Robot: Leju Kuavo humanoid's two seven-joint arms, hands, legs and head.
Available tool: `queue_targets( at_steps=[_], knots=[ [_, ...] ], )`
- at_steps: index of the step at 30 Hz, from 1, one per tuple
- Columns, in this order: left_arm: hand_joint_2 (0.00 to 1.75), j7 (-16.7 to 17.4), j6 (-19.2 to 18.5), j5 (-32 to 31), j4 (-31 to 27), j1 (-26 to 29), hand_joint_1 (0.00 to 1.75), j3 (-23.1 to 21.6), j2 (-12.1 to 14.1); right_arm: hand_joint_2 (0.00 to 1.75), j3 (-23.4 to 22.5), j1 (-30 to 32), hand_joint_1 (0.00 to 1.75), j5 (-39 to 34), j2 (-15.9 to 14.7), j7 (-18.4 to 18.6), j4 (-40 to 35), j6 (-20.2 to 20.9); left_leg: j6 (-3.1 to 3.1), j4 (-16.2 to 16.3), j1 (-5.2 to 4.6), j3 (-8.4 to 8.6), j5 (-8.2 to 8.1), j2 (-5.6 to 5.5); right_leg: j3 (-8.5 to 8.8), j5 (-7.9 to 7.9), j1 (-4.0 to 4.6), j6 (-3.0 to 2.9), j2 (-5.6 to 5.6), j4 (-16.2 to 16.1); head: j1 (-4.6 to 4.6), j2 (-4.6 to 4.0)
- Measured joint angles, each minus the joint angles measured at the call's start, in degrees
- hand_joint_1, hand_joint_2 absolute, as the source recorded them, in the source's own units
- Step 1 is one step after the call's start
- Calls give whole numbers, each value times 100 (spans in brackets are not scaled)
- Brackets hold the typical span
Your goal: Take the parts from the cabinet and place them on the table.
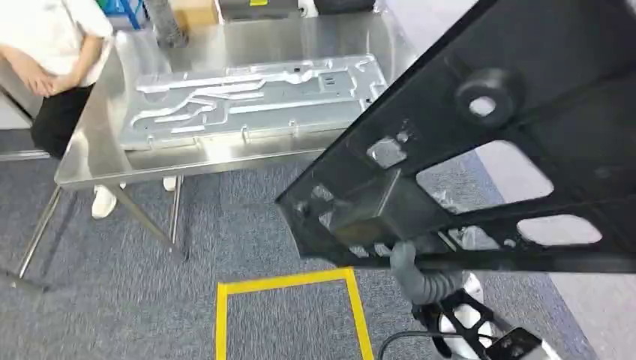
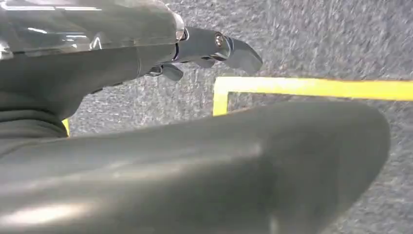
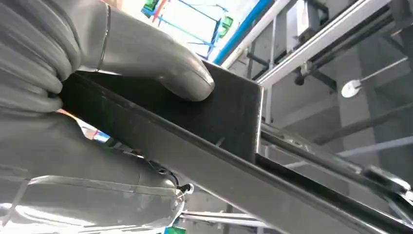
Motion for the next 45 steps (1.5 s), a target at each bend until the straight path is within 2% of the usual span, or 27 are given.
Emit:
queue_targets(
  at_steps=[2, 4, 6, 7, 9, 12, 14, 16, 18, 20, 21, 22, 23, 24, 25, 26, 29, 31, 32, 34, 35, 36, 37, 40, 41, 43, 45],
  knots=[
    [0, 0, 0, -2, 0, 2, 0, 0, -13, 175, 2, 55, 175, 11, -44, 0, 26, -6, -43, 3, 35, 60, -86, -48, -509, -303, -87, 91, 4, 571, 0, 0],
    [0, 2, 0, -9, 0, 13, 0, 0, -33, 175, 6, 99, 175, 50, -61, 0, 26, -15, -101, 7, 96, 203, -203, -87, -612, -146, -158, 172, 3, 327, 0, 0],
    [0, 2, 0, -13, 0, 5, 0, 0, -59, 175, 20, 104, 175, 57, -72, 0, 26, -22, -197, 15, 157, 406, -372, -114, -423, 576, -231, 267, 2, -554, 0, 0],
    [0, 2, 0, -15, 0, 5, 0, 0, -59, 175, 24, 111, 175, 57, -92, 0, 37, -28, -239, 18, 157, 421, -444, -120, -401, 1102, -260, 281, 3, -960, 2, -2],
    [0, 7, -4, -28, 0, -22, 0, 0, -61, 175, 33, 124, 175, 61, -109, 0, 65, -52, -311, 37, 151, 444, -525, -136, -414, 943, -214, 123, 4, -953, 4, -2],
    [0, 20, -11, -39, 0, -42, 0, 0, -66, 175, 33, 120, 175, 50, -122, 0, 63, -101, -428, 63, 174, 537, -487, -119, -374, 924, -183, -22, 19, -986, -2, 0],
    [0, 20, -20, -55, 2, -68, 0, -4, -72, 175, 33, 123, 175, 48, -124, 0, 59, -100, -454, 315, 199, 465, -472, -93, -195, 870, -196, -112, 19, -1055, 0, 0],
    [0, 22, -17, -61, 2, -87, 0, -7, -79, 175, 33, 102, 175, 39, -131, 0, 63, -92, -496, 1141, 210, -54, -605, -74, -59, 773, -186, -166, -3, -1081, -4, 0],
    [0, 22, -17, -61, 2, -72, 0, -7, -79, 175, 33, 104, 175, 37, -133, 0, 68, -92, -509, 1558, 210, -391, -859, -71, 11, 698, -176, -177, -2, -1081, -2, 0],
    [0, 24, -15, -68, 2, -44, 0, -7, -81, 175, 33, 110, 175, 37, -140, 0, 79, -85, -494, 1754, 210, -696, -1182, -69, 137, 593, -165, -179, 10, -1081, -4, 0],
    [0, 24, -15, -70, 2, -38, 0, -7, -87, 175, 33, 110, 175, 37, -140, 0, 81, -85, -485, 1623, 210, -751, -1160, -67, 225, 529, -162, -175, 14, -1081, -2, 0],
    [0, 24, -13, -74, 2, -38, 0, -7, -90, 175, 33, 107, 175, 35, -142, 0, 85, -85, -464, 1324, 209, -730, -954, -65, 327, 456, -160, -167, 14, -1081, -2, 0],
    [0, 24, -11, -76, 2, -38, 0, -7, -92, 175, 33, 104, 175, 35, -140, 0, 90, -85, -429, 910, 207, -665, -562, -60, 433, 383, -155, -151, 11, -1082, -2, 0],
    [0, 24, -4, -76, 2, -21, 0, -7, -92, 175, 33, 106, 175, 35, -142, 0, 92, -85, -377, 486, 199, -616, -7, -35, 474, 314, -157, -131, 8, -1102, -2, 0],
    [0, 24, -2, -79, 2, -8, 0, -7, -90, 175, 35, 89, 175, 31, -144, 0, 103, -85, -368, 242, 159, -673, 373, -21, 536, 262, -136, -101, 16, -1044, 0, -2],
    [0, 31, -2, -85, 2, -4, 0, -9, -92, 175, 37, 92, 175, 26, -144, 0, 118, -83, -364, 256, 141, -648, 253, -17, 530, 224, -133, -52, 41, -1084, 0, 0],
    [0, 24, 0, -92, 2, -12, 0, -9, -98, 175, 39, 55, 175, 20, -148, 0, 120, -83, -268, 213, 130, -540, 254, -52, 616, 218, -144, 50, 32, -1046, -2, 0],
    [0, 15, 0, -90, 2, -38, 0, -11, -98, 175, 44, 26, 175, 20, -149, 0, 120, -81, -198, 153, 148, -388, 210, -65, 447, 184, -160, 83, 23, -638, 0, 0],
    [0, 18, -2, -90, 2, -43, 0, -11, -98, 175, 44, 8, 175, 20, -151, 0, 120, -83, -173, 150, 148, -353, 171, -67, 179, 62, -152, 96, 25, -211, 0, 0],
    [0, 13, -2, -90, 2, -47, 0, -11, -98, 175, 46, 15, 175, 18, -159, 0, 129, -81, -149, 151, 122, -280, 83, -71, -415, -380, -146, 103, 23, 604, -2, 0],
    [0, 13, -2, -88, 2, -39, 0, -11, -98, 175, 46, 14, 175, 18, -162, 0, 138, -81, -142, 152, 107, -225, 37, -76, -603, -464, -141, 96, 24, 777, -2, 0],
    [0, 13, -2, -85, 2, -34, 0, -11, -98, 175, 46, 14, 175, 18, -162, 0, 146, -81, -138, 152, 95, -152, -18, -89, -671, -403, -130, 84, 23, 699, 0, 0],
    [0, 13, -2, -83, 2, -34, 0, -11, -98, 175, 46, 12, 175, 18, -162, 0, 151, -81, -136, 151, 80, -65, -78, -104, -625, -186, -108, 52, 24, 398, -2, 0],
    [0, 7, -6, -72, 13, -31, 0, -11, -161, 175, 48, 9, 175, 46, -162, 0, 153, -83, -156, 152, 49, 149, -249, -131, -332, 953, 17, -165, 43, -944, -2, 0],
    [0, 2, -9, -63, 13, -29, 0, -11, -164, 175, 53, 6, 175, 68, -164, 0, 155, -103, -199, 142, 43, 160, -295, -158, -309, 824, 33, -161, 61, -962, 0, 0],
    [0, -13, 0, -4, 13, -19, 0, -9, -168, 175, 63, 13, 175, 254, -164, 0, 129, -263, -252, 168, 52, 213, -303, -145, -258, 874, 44, -186, 62, -1042, 2, 0],
    [0, -61, 2, 55, 11, 0, 0, 0, -159, 175, 127, 16, 175, 797, -173, 0, 52, -1081, -316, 169, 51, 242, -357, -129, -86, 854, -23, -230, 51, -1138, -7, 0]
  ],
)
